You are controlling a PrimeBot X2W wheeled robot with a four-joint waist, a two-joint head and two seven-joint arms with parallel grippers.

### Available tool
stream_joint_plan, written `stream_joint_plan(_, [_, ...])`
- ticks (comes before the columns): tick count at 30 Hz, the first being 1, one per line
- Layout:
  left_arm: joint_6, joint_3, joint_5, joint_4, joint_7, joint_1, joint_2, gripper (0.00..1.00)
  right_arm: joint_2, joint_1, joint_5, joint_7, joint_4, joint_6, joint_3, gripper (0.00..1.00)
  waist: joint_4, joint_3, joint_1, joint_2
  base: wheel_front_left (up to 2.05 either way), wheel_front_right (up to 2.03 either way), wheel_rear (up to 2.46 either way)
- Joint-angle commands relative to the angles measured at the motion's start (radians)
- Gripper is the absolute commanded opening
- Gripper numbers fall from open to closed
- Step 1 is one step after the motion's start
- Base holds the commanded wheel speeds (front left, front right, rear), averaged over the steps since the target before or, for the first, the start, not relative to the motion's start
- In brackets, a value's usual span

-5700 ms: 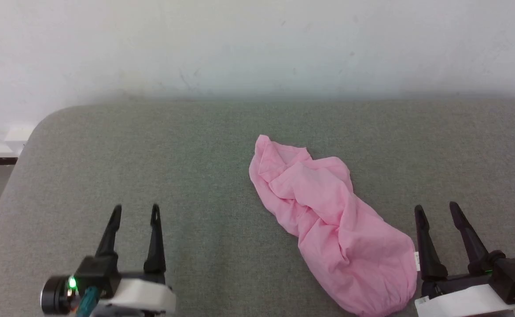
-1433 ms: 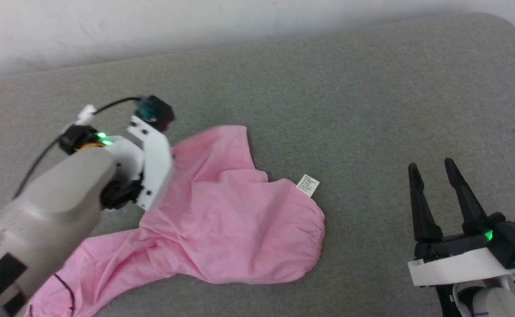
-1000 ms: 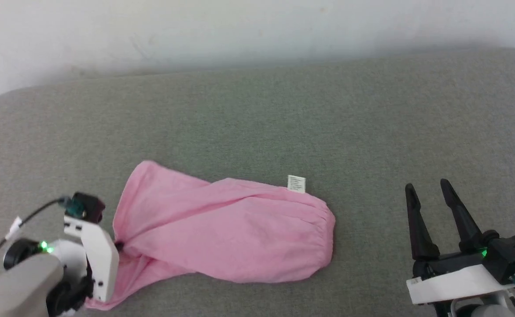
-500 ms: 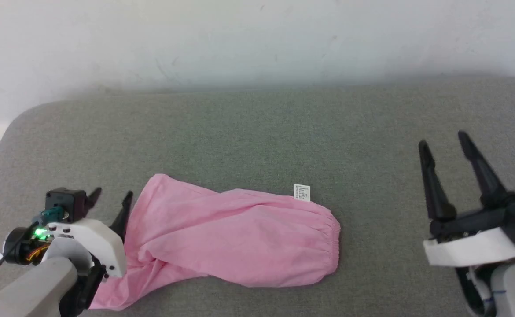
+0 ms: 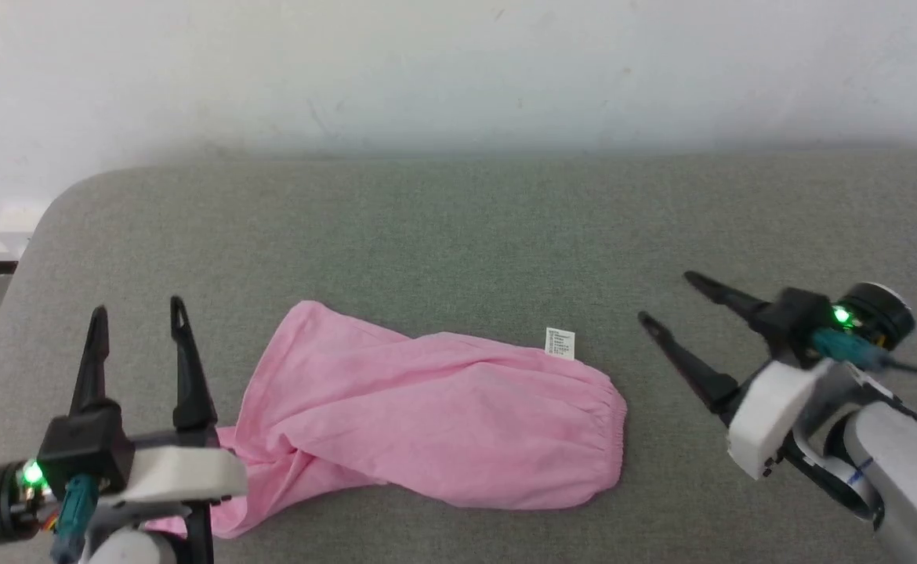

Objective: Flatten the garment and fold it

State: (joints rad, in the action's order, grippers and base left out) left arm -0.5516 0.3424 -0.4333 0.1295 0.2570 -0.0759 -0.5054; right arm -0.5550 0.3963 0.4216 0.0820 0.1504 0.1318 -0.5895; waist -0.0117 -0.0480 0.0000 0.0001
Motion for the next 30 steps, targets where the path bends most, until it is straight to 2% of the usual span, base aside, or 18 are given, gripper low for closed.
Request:
stream_joint_plan(1, [0.012, -0.031, 0.033, 0.015, 0.005, 0.027, 0.023, 1.0, -0.016, 0.042, 0.046, -0.043, 0.001, -0.001, -0.049, 1.0, -0.006, -0.009, 0.0, -0.0001, 0.0, 0.0, 0.0])
stream_joint_plan(7, [0.105, -0.136, 0.16, 0.027, 0.005, 0.093, 0.138, 1.0, -0.107, 0.209, 0.289, -0.388, 0.016, -0.001, -0.32, 1.0, -0.043, -0.029, 0.0, -0.0001, 0.0, 0.0, 0.0])
stream_joint_plan(10, [0.145, -0.156, 0.205, 0.006, 0.005, 0.095, 0.182, 1.0, -0.121, 0.28, 0.363, -0.507, 0.039, -0.001, -0.403, 1.0, -0.061, -0.047, 0.0, -0.0001, 0.0, 0.0, 0.0])
stream_joint_plan(13, [0.175, -0.176, 0.239, -0.009, 0.005, 0.083, 0.223, 1.0, -0.119, 0.338, 0.419, -0.582, 0.086, -0.001, -0.461, 1.0, -0.078, -0.068, 0.0, -0.0001, 0.0, 0.0, 0.0])
stream_joint_plan(16, [0.206, -0.193, 0.266, -0.017, 0.005, 0.067, 0.258, 1.0, -0.103, 0.378, 0.45, -0.606, 0.146, -0.001, -0.504, 1.0, -0.093, -0.091, 0.0, -0.0001, 0.0, 0.0, 0.0])
stream_joint_plan(21, [0.249, -0.218, 0.299, -0.027, 0.005, 0.046, 0.305, 1.0, -0.054, 0.39, 0.509, -0.58, 0.249, -0.001, -0.548, 1.0, -0.112, -0.125, 0.0, -0.0001, 0.0, 0.0, 0.0])
stream_joint_plan(28, [0.296, -0.253, 0.333, -0.049, 0.005, 0.015, 0.347, 1.0, -0.011, 0.365, 0.533, -0.554, 0.332, -0.001, -0.648, 1.0, -0.12, -0.147, 0.0, -0.0001, 0.0, 0.0, 0.0])
stream_joint_plan(29, [0.302, -0.258, 0.337, -0.054, 0.005, 0.013, 0.35, 1.0, -0.008, 0.362, 0.531, -0.551, 0.339, -0.001, -0.657, 0.27, -0.118, -0.146, 0.0, -0.0001, 0.0, 0.0, 0.0])
stream_joint_plan(30, [0.307, -0.263, 0.341, -0.058, 0.005, 0.01, 0.353, 1.0, -0.004, 0.363, 0.529, -0.537, 0.342, -0.001, -0.662, 0.0, -0.114, -0.144, 0.0, -0.0001, 0.0, 0.0, 0.0])
